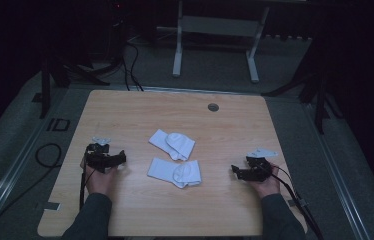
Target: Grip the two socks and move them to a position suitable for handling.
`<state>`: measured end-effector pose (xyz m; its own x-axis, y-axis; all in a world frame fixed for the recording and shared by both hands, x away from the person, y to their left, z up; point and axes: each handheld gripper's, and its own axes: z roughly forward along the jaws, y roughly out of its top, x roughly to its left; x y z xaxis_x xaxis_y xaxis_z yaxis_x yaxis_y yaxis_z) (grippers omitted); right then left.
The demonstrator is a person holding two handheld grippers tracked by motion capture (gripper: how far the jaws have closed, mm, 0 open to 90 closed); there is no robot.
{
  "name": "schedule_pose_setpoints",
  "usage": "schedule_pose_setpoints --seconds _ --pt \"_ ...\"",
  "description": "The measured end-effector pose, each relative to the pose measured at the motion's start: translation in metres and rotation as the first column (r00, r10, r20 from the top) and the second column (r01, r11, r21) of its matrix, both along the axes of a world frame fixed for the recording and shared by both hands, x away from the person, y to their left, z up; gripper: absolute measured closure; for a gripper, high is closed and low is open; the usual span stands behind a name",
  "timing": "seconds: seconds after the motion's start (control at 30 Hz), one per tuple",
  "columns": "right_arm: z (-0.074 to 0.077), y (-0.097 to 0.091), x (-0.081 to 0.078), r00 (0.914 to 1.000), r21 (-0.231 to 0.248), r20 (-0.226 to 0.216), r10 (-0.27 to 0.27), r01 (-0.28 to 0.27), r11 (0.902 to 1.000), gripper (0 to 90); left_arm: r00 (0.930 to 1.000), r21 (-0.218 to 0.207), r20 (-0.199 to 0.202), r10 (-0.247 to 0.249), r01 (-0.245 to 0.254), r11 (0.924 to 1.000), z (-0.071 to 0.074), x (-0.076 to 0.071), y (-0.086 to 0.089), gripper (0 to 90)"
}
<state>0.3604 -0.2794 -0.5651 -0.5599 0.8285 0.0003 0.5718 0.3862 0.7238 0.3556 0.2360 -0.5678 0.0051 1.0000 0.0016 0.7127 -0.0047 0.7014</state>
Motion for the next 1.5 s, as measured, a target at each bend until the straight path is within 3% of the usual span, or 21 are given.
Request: schedule_pose_setpoints --seconds 0.2,0.3,0.53,0.8,1.07,1.27,1.33,1.4,1.5 --pt "0.009 0.003 -0.002 0.9994 0.012 -0.024 0.026 -0.025 0.9996 47.9 1.0000 0.000 0.000 0.000 0.000 1.0000 0.000 0.000 0.000 11.7" --pt "0.022 0.005 -0.008 0.9982 -0.016 -0.015 0.058 -0.058 0.9982 52.7 1.0000 0.000 0.000 0.000 0.000 1.0000 0.000 0.000 0.000 11.7" --pt "0.053 0.014 -0.028 0.9928 -0.050 0.007 0.120 -0.119 0.9916 57.3 1.0000 0.001 -0.001 -0.004 0.004 1.0000 0.000 0.000 0.000 11.8" --pt "0.074 0.044 -0.043 0.9783 -0.117 0.035 0.204 -0.199 0.9731 61.2 0.9999 0.001 0.006 -0.009 0.009 1.0000 0.000 -0.001 0.000 13.2" --pt "0.087 0.077 -0.052 0.9497 -0.186 0.064 0.307 -0.290 0.9386 66.5 0.9999 0.000 0.007 -0.013 0.013 0.9999 0.000 -0.002 -0.001 14.4" --pt "0.088 0.101 -0.052 0.9373 -0.209 0.079 0.339 -0.317 0.9251 72.9 0.9998 0.001 0.006 -0.020 0.020 0.9998 0.000 -0.003 -0.001 15.0" --pt "0.086 0.110 -0.052 0.9283 -0.202 0.075 0.364 -0.344 0.9172 77.3 0.9995 0.000 0.005 -0.030 0.030 0.9995 0.001 -0.003 -0.001 16.5" --pt "0.084 0.121 -0.052 0.9212 -0.214 0.070 0.383 -0.361 0.9078 80.2 0.9988 0.002 0.013 -0.048 0.048 0.9989 0.002 -0.005 -0.002 22.0" --pt "0.086 0.137 -0.052 0.9032 -0.267 0.089 0.420 -0.385 0.8836 84.7 0.9978 0.000 0.015 -0.064 0.064 0.9979 0.002 -0.006 -0.003 27.5"
